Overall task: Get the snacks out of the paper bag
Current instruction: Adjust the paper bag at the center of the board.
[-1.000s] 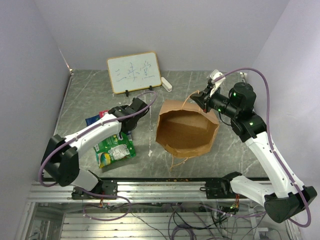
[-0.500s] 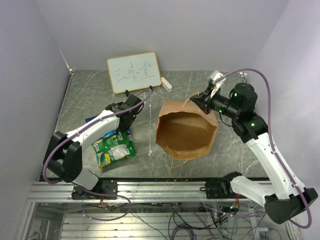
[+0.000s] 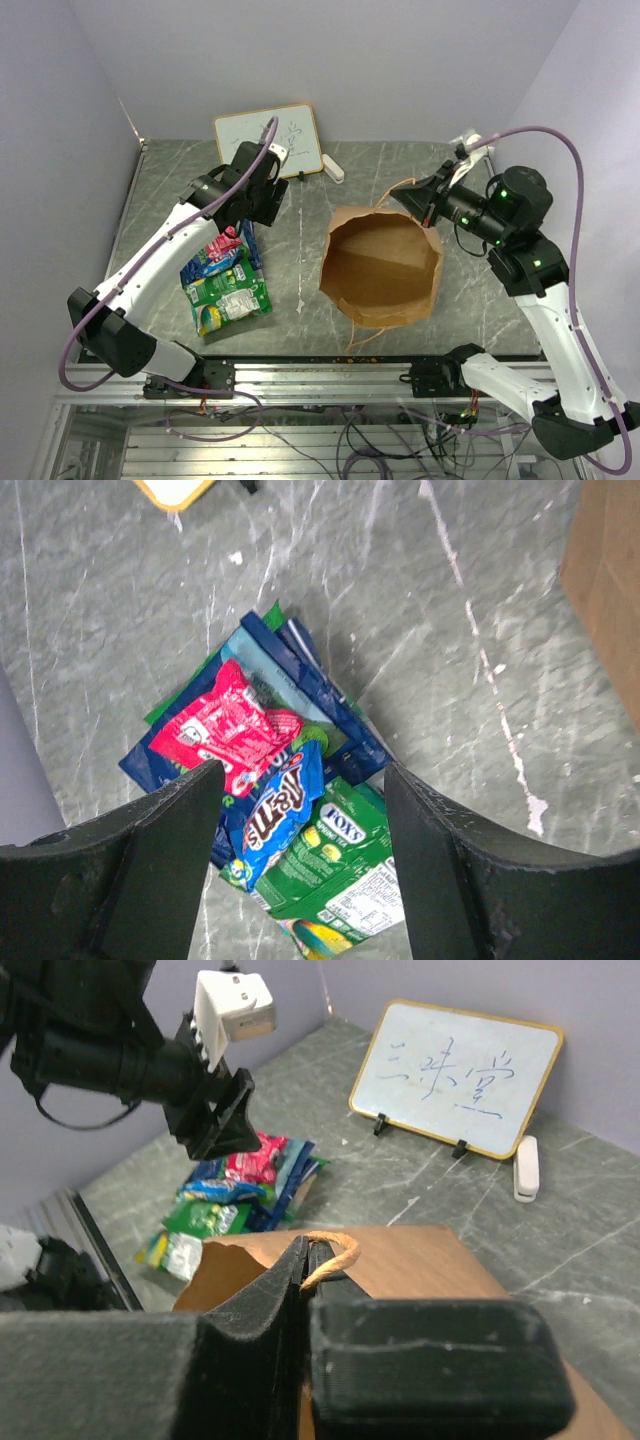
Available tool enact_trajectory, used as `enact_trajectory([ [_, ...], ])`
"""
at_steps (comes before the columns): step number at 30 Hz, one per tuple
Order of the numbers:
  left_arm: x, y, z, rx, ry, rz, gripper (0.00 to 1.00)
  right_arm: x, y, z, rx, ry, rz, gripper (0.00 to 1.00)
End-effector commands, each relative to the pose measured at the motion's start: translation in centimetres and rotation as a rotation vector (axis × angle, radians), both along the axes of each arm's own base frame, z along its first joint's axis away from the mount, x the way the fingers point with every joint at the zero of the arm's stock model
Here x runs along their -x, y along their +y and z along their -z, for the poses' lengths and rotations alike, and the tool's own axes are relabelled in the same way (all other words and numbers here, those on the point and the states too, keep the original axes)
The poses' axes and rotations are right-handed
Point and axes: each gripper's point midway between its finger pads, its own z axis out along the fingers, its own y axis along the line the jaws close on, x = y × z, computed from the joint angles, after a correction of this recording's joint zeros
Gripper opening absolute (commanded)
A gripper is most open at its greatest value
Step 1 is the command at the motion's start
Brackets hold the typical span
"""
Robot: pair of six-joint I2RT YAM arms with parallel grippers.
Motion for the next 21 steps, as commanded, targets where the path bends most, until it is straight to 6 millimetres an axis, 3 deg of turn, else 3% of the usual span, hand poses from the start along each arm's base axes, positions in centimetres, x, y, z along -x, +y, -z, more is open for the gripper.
enact_trajectory([
  [1,-0.7,-1.3,-2.7,0.091,-0.047,0.001,0.74,0.2,-1.4,-3.1,-0.201,0.115,0.149,0.0],
  [5,-1.0,-1.3,-3.5,0.09,-0.065,0.004,0.74,-1.3,-2.3,-2.1,-0.236,0.251,0.276,0.0],
  [12,-0.7,-1.4,-4.9,0.124,-0.089,0.007,0.75,-4.5,-8.3,3.8,-0.193,0.356,0.719,0.0],
  [15,-0.5,-1.6,-5.4,0.146,-0.095,0.011,0.75,-4.5,-11.1,5.1,-0.108,0.319,0.848,0.0],
  [21,-0.2,-1.6,-5.9,0.164,-0.099,0.008,0.75,-2.8,-15.9,6.2,0.027,0.224,1.026,0.0],
])
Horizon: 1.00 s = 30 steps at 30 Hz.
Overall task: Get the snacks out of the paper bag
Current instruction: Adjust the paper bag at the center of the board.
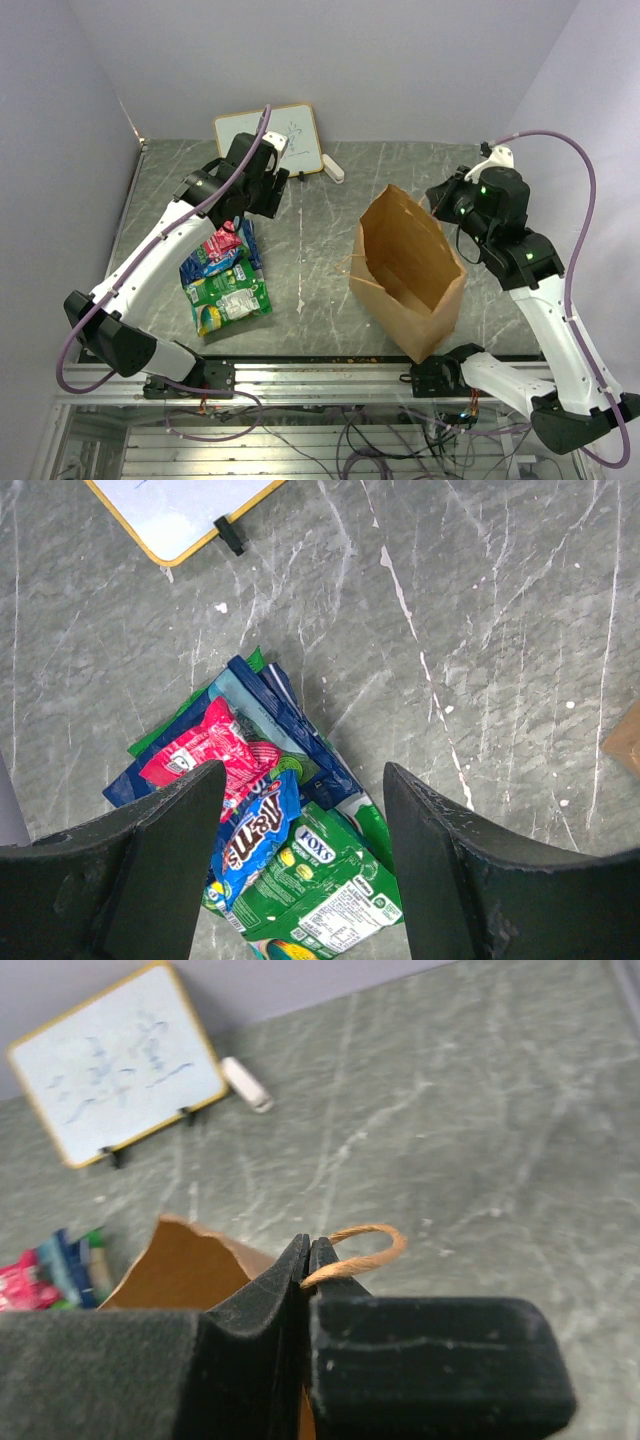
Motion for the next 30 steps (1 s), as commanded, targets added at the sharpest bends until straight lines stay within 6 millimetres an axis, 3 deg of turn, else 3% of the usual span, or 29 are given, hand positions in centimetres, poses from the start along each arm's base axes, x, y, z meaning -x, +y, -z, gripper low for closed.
enact_trajectory([
  [1,0.3,-0.3,-2.9,0.073,-0.051,0.005,0.75,1.8,-5.4,0.7,0.166,-0.023,0.193,0.0],
  [8,-0.1,-1.2,-4.5,0.135,-0.07,0.001,0.76,3.2,-7.7,1.6,0.228,-0.007,0.282,0.02],
  [11,-0.4,-1.8,-5.4,0.178,-0.08,-0.005,0.84,3.1,-7.5,1.5,0.239,0.007,0.267,0.05],
  [13,-0.6,-2.3,-6.2,0.214,-0.09,-0.009,0.9,3.0,-7.2,0.8,0.235,0.002,0.251,0.15],
  [19,-1.3,-3.6,-9.5,0.355,-0.137,-0.046,0.95,3.6,-6.2,-3.5,0.207,-0.077,0.17,0.54],
  [23,-1.0,-3.6,-13.2,0.479,-0.201,-0.086,0.99,4.5,-5.3,-7.1,0.176,-0.156,0.095,0.95],
  [26,-0.3,-2.9,-16.5,0.549,-0.284,-0.098,1.0,5.1,-4.6,-10.0,0.147,-0.223,0.044,1.0],
  [30,1.5,0.2,-22.7,0.645,-0.493,-0.142,1.0,6.3,-2.3,-14.3,0.125,-0.366,-0.115,1.0],
])
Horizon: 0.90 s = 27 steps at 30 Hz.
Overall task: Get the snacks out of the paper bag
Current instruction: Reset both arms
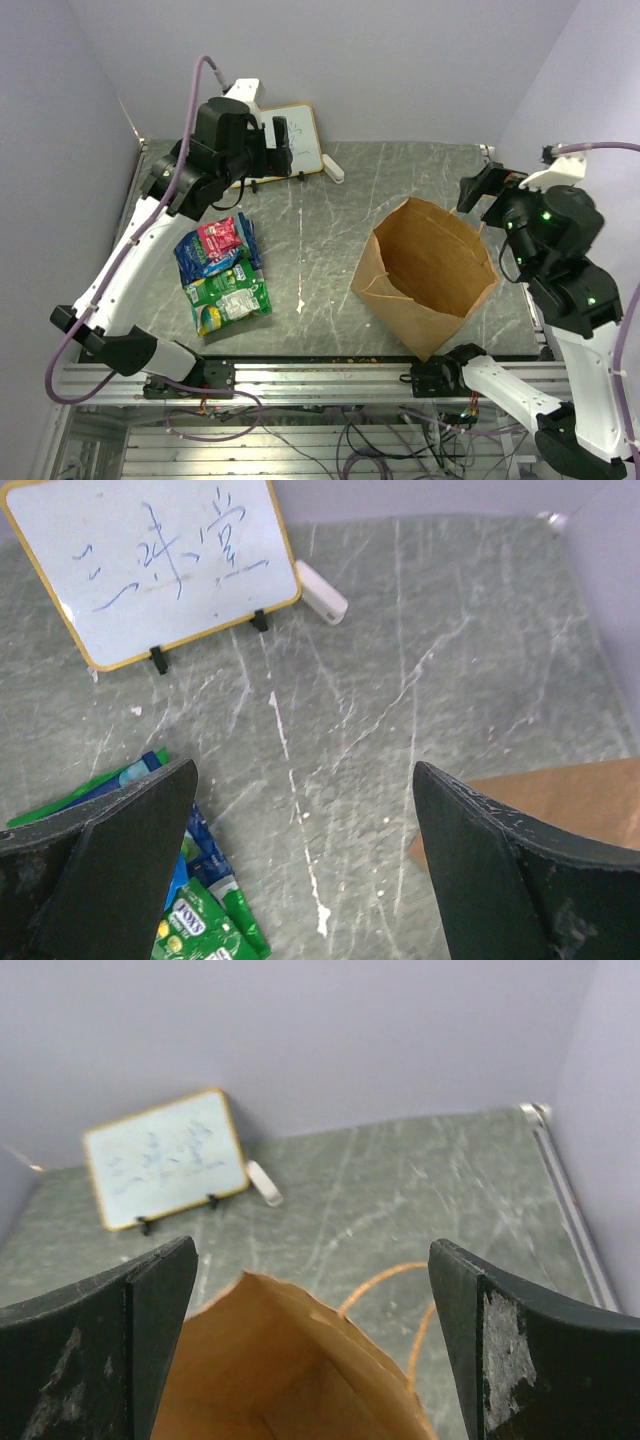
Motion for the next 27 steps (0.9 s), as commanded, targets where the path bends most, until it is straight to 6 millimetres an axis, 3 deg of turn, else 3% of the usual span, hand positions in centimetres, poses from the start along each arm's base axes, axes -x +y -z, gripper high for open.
enact_trajectory([
  [1,2.8,4.0,-10.3,0.203,-0.3,-0.106,1.0,1.6,3.2,-4.7,0.023,-0.145,-0.231,1.0],
  [3,4.5,5.9,-12.7,0.251,-0.396,-0.142,1.0,2.4,4.4,-6.5,0.022,-0.194,-0.311,1.0],
  [6,7.0,8.4,-14.9,0.304,-0.493,-0.182,1.0,2.4,4.3,-8.4,-0.061,-0.214,-0.287,1.0],
  [13,10.6,12.0,-16.6,0.356,-0.534,-0.251,1.0,2.8,3.3,-10.9,-0.183,-0.274,-0.223,1.0],
  [27,11.5,13.3,-16.3,0.345,-0.511,-0.29,1.0,1.9,1.9,-9.5,-0.239,-0.228,-0.117,1.0],
])
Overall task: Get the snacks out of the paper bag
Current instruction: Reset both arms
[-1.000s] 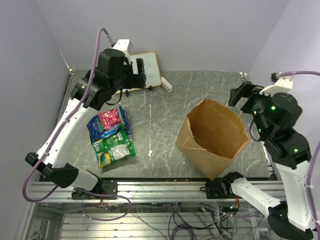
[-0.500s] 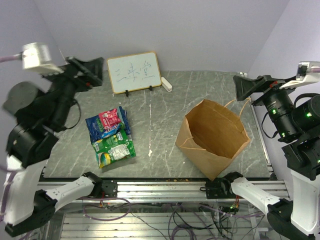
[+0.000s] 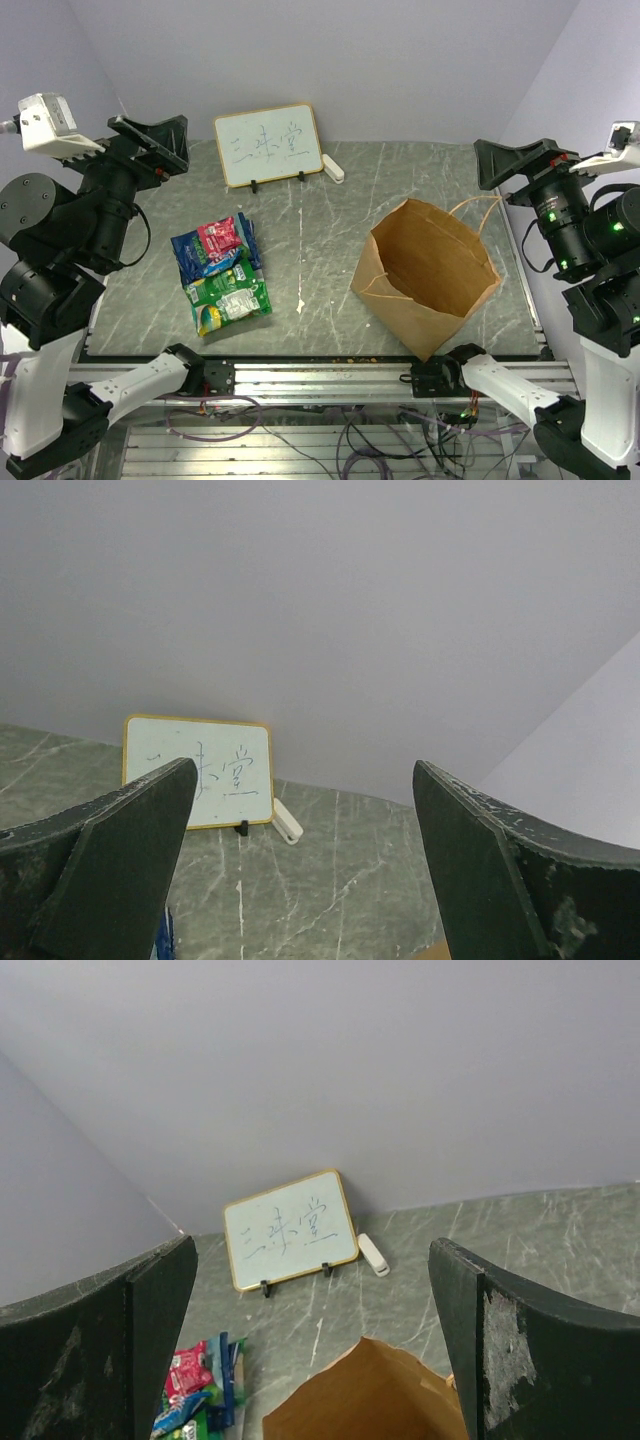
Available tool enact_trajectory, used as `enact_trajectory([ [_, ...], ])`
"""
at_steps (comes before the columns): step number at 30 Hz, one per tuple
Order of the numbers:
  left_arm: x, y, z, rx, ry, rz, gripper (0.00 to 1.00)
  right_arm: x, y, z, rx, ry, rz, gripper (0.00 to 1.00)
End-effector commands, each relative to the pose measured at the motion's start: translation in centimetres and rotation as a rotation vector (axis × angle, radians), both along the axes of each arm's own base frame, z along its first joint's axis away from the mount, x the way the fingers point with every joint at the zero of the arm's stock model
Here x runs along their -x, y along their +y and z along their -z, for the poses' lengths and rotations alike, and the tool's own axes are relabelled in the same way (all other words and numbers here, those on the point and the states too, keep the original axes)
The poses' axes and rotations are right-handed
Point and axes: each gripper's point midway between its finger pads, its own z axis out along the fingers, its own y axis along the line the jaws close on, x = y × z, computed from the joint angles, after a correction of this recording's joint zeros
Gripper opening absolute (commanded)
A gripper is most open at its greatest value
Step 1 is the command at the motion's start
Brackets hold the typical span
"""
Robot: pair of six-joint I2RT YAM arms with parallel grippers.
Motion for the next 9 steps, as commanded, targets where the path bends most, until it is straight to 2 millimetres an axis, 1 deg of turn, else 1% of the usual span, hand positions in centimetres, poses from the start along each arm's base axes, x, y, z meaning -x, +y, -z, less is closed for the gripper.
enact_trajectory([
  [1,0.4,0.9,-0.4,0.012,0.004,-0.029,1.0,0.0,-1.0,0.2,-0.044,0.013,0.055,1.0],
  [3,0.3,0.9,-0.3,0.007,0.006,-0.03,1.0,-0.2,-1.0,0.3,-0.039,0.024,0.06,1.0],
  [6,0.2,0.6,-0.2,0.002,0.006,-0.025,1.0,-0.1,0.1,0.0,0.029,0.001,-0.003,1.0],
  [8,0.1,0.5,-0.1,0.006,0.007,-0.024,1.0,-0.8,-0.2,0.5,0.013,0.049,0.028,1.0],
  [9,-0.1,0.5,0.1,0.007,0.011,-0.025,1.0,-1.1,-0.7,1.2,0.002,0.086,0.065,1.0],
])
